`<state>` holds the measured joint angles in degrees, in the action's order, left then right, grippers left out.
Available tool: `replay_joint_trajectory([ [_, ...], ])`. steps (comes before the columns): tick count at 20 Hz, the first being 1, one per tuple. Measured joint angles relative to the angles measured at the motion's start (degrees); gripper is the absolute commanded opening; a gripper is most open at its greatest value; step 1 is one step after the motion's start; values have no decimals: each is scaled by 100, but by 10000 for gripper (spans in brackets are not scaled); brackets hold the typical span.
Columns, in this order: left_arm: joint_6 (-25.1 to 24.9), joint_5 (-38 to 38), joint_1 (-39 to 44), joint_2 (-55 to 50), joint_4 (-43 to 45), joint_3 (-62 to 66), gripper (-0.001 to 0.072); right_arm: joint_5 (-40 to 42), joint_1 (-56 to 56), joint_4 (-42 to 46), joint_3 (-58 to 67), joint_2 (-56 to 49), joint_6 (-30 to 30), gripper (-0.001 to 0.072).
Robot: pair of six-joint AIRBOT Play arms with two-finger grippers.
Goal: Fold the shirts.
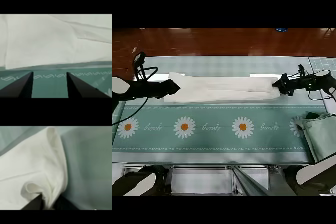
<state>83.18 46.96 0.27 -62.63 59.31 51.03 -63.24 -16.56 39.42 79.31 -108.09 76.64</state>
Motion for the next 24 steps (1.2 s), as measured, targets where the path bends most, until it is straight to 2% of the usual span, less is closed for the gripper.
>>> replay_joint_trajectory([
  [1,0,-94,42,-42,-87,-20,501,50,79,-39,22,-20,-39,21],
  [2,0,-120,74,-79,-146,-37,418,70,131,-83,46,-24,-96,21],
  [4,2,-190,116,-131,-280,-57,19,-44,166,-96,90,85,-188,21],
  [9,-9,-271,323,-210,-407,-57,15,-557,9,1073,-116,1178,-160,20],
  [12,-42,-538,1016,-549,-533,192,13,-603,-42,1478,-887,2371,-216,21],
  [15,-44,-645,1915,-1429,-579,957,13,-466,-63,1357,-1757,3720,-326,21],
  [18,74,-221,2686,-2656,-605,2258,14,-518,-68,1261,-2238,4865,-337,21],
  [24,302,420,3790,-4627,-1211,4354,13,-876,-70,870,-2494,6212,-247,21],
])
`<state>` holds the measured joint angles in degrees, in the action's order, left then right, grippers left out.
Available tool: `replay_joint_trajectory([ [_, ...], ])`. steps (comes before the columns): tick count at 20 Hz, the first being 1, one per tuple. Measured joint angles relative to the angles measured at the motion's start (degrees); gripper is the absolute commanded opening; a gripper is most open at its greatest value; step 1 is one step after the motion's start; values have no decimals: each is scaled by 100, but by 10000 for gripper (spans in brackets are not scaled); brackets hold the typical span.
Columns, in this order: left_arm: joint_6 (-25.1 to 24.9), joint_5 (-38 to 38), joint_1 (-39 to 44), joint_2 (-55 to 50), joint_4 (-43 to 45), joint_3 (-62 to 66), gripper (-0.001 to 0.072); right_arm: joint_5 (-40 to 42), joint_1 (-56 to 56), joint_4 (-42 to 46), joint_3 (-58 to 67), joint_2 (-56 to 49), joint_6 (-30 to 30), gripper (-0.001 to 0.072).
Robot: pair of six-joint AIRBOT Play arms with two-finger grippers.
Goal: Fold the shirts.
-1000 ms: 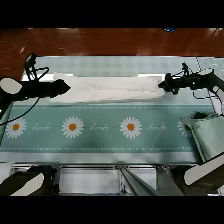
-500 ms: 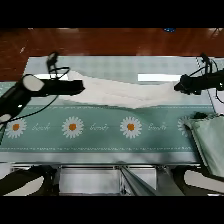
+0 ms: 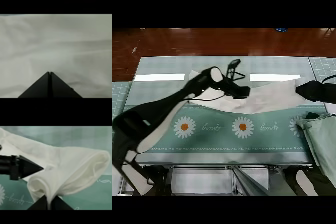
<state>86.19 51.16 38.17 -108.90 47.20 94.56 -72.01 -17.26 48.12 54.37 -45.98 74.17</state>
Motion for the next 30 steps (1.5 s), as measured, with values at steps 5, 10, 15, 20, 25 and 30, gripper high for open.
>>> replay_joint_trajectory([
  [5,63,177,656,-734,-691,503,14,-57,85,-393,-33,291,13,21],
  [10,-87,428,254,-581,-892,734,14,90,496,-457,-39,343,144,21],
  [15,-243,1346,-1093,568,-26,776,14,660,1427,-487,35,-98,396,21],
  [20,-282,2037,-2483,2385,1268,273,14,1488,2830,-763,1064,-1733,485,22],
  [25,-299,1711,-3399,4581,1757,-1764,14,1781,4009,-879,2653,-3858,632,36],
  [30,-280,1014,-3519,6172,1370,-4129,14,2039,4601,-977,3558,-5340,721,276],
])
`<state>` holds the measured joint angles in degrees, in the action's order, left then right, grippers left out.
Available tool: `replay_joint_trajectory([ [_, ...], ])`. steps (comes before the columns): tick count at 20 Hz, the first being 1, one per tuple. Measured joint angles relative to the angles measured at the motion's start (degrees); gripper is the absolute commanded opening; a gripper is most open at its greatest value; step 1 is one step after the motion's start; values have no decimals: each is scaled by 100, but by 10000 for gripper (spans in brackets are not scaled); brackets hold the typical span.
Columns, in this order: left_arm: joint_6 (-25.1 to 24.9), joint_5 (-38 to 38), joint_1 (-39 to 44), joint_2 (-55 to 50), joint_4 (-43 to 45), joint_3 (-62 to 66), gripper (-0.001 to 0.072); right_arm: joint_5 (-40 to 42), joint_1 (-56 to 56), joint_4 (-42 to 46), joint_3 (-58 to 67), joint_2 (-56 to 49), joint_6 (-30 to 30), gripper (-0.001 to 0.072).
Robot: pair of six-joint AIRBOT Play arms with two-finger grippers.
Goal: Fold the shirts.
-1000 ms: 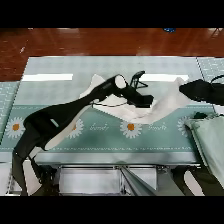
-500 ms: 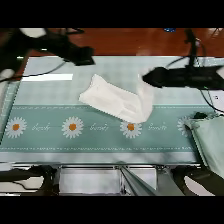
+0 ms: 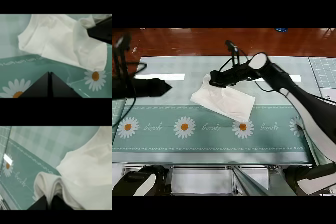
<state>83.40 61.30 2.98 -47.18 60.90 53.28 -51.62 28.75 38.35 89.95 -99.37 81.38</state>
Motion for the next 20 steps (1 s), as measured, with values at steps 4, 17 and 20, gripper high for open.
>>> replay_joint_trajectory([
  [4,0,-754,166,350,-529,-1298,14,42,76,-214,404,-616,7,410],
  [17,4,-1338,289,361,-907,-1937,14,-1950,-2693,3206,-1327,2988,986,406],
  [20,4,-1355,289,361,-909,-1943,14,-1088,-2868,3333,-3274,3934,1502,406],
])
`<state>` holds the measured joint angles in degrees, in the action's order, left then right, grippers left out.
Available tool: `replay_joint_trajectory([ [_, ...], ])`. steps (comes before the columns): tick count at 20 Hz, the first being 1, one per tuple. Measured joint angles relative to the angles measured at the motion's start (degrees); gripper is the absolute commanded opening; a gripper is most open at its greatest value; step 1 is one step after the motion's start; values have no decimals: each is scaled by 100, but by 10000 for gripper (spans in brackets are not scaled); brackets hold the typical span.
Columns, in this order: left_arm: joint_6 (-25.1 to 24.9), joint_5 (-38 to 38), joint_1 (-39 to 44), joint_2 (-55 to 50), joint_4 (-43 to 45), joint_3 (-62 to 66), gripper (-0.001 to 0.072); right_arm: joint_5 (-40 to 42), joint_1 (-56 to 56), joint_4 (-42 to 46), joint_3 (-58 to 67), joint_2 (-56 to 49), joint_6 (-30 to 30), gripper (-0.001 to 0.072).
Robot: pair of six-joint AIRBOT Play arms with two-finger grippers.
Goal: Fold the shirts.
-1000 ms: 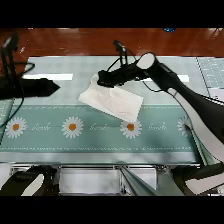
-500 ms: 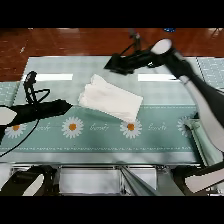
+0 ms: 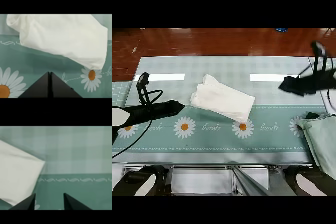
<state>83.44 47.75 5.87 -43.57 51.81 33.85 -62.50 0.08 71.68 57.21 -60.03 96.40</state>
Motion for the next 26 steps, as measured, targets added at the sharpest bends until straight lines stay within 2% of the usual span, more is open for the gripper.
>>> replay_joint_trajectory([
  [2,0,-4,0,0,0,0,14,546,-39,-697,-1001,120,-59,406],
  [5,0,-11,0,0,-2,0,14,1043,-76,-2024,-1770,-278,-673,406],
  [8,0,-24,0,0,-2,0,14,1191,-63,-3397,-2035,-1010,-1510,406],
  [11,2,-31,0,-13,-2,0,14,1185,223,-4098,-1851,-1751,-2002,406],
  [12,13,-44,0,-24,-4,0,14,1167,369,-4190,-1716,-1967,-2087,390],
  [13,17,-46,-2,-37,-2,0,14,1169,535,-4269,-1534,-2201,-2151,277],
  [15,22,-63,0,-57,-4,0,14,1102,826,-4266,-1132,-2579,-2201,21],
  [19,39,-85,0,-81,-4,0,14,833,1165,-3779,111,-2933,-2271,20],
  [26,39,-197,-2,-116,-4,0,15,-518,1222,-1633,3766,-3051,-1331,20],
])
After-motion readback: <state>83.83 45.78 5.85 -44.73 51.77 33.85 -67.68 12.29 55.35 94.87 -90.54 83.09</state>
